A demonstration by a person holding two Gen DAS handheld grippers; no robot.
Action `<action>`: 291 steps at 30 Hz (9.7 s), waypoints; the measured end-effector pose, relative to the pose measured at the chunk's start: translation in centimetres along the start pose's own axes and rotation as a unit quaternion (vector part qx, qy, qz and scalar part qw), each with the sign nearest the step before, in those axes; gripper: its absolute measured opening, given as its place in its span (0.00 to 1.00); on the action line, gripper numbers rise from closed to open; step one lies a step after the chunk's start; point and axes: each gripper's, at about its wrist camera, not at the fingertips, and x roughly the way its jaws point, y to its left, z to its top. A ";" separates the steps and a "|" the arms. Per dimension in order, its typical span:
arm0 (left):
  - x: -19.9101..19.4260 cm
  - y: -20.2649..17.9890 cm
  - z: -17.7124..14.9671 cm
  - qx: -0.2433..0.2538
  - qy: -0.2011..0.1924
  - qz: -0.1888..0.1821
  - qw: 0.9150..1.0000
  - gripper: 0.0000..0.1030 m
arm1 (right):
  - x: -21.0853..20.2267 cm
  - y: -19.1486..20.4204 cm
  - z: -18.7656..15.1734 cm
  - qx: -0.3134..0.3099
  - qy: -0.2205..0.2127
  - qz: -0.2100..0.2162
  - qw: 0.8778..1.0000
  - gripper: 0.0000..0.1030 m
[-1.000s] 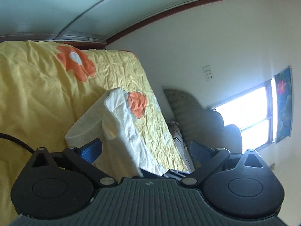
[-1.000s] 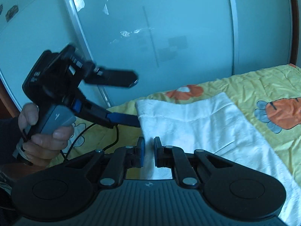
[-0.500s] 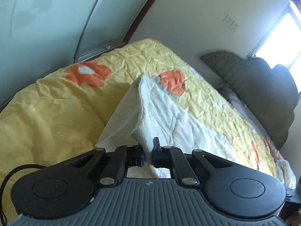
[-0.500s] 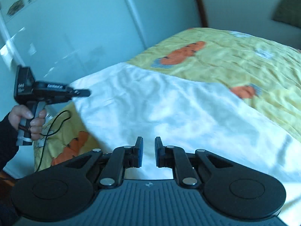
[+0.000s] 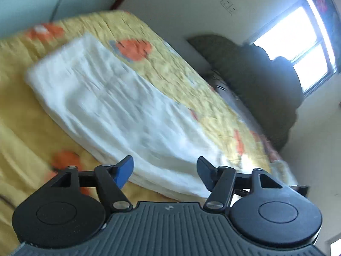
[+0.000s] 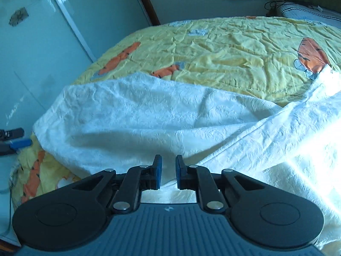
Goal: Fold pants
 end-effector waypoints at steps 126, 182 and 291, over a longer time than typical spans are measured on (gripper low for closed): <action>6.6 1.3 -4.9 -0.102 0.029 0.064 0.992 0.60 | -18.0 -22.3 -15.1 0.493 -0.260 -0.079 0.826 0.64; -6.2 6.8 2.6 -0.104 -0.227 0.266 0.931 0.56 | -18.5 -25.4 -16.5 0.521 -0.285 -0.065 0.802 0.25; 23.0 -10.7 -2.7 0.122 0.135 0.003 0.983 0.12 | -0.6 9.5 -8.5 -0.112 -0.150 -0.111 0.976 0.34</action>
